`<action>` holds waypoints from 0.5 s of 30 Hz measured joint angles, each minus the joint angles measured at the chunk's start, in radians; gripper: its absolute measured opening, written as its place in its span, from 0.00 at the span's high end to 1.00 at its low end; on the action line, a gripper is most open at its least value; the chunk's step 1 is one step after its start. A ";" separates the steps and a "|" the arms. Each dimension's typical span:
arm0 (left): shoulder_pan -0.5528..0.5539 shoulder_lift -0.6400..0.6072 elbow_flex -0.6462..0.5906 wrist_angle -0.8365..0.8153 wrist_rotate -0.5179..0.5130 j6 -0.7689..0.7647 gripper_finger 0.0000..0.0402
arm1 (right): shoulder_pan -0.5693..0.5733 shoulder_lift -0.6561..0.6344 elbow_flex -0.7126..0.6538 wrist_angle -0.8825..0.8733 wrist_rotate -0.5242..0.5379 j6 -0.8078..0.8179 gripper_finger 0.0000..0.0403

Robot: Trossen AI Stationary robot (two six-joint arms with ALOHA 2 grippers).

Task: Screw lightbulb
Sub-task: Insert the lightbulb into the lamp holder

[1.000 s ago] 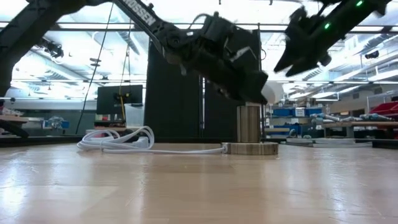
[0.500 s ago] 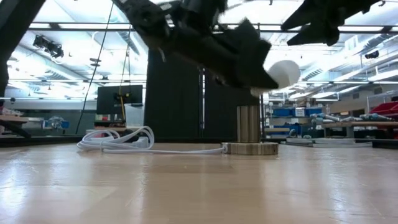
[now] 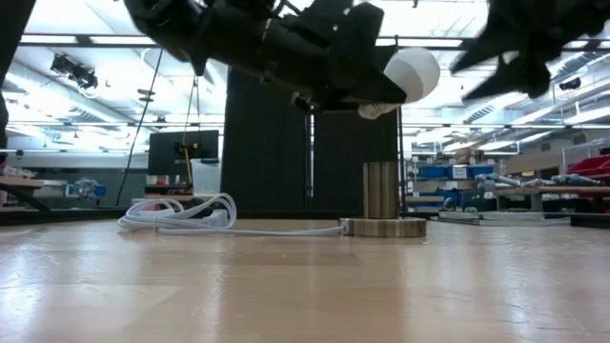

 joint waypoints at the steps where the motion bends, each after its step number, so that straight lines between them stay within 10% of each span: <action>1: -0.004 0.000 -0.014 0.031 -0.001 -0.006 0.61 | -0.002 0.014 -0.013 -0.013 -0.010 0.038 0.14; 15: -0.023 0.013 -0.128 0.287 -0.022 -0.002 0.61 | -0.066 0.346 -0.054 0.344 -0.121 0.071 0.14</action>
